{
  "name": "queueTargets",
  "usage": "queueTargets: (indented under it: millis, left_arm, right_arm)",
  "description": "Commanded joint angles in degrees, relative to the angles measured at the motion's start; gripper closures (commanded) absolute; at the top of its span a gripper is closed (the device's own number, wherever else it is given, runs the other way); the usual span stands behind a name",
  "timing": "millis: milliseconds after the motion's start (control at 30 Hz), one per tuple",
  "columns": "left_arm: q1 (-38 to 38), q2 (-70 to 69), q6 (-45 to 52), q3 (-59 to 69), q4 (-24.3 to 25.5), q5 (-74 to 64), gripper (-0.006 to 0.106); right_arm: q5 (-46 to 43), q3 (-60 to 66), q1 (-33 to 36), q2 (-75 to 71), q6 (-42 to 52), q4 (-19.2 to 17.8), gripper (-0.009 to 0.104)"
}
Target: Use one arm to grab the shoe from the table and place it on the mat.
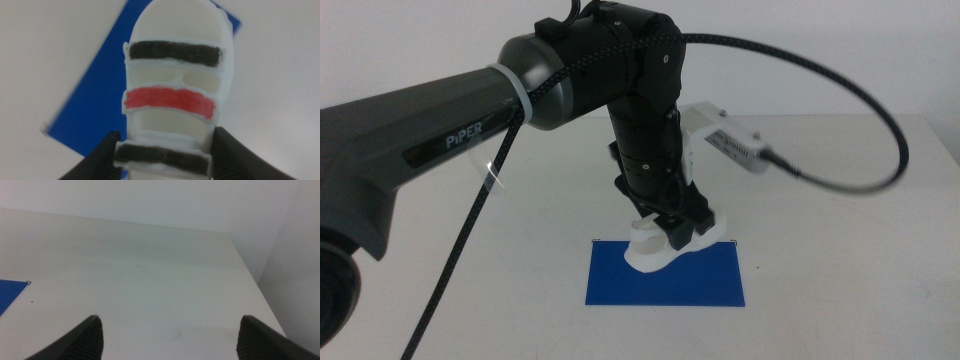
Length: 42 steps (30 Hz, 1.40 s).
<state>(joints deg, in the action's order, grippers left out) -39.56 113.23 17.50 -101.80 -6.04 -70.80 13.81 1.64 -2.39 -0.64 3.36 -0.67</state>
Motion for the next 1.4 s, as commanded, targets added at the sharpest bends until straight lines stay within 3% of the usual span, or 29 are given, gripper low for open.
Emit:
queueTargets:
  millis: [0,567,900,1167,1367]
  left_arm:
    - [-0.3,-3.7,-13.0,-1.4,-1.4,-1.9,0.102]
    - [-0.3,-3.7,-91.7,-1.4,-1.5,-1.5,0.102]
    - [-0.3,-3.7,-136.6,-1.4,1.3,-1.6,0.102]
    - [-0.3,-3.5,-138.9,-1.5,7.1,-1.5,0.102]
    - [-0.3,-0.1,-138.9,-1.5,3.8,-2.7,0.102]
  right_arm:
    - [-4.2,0.3,-0.1,0.2,0.6,-0.5,0.017]
    - [-4.2,0.3,-0.1,0.2,0.6,-0.5,0.017]
    - [-4.2,0.3,-0.1,0.2,0.6,-0.5,0.017]
    - [-4.2,0.3,-0.1,0.2,0.6,-0.5,0.017]
    - [-4.2,0.3,-0.1,0.2,0.6,-0.5,0.017]
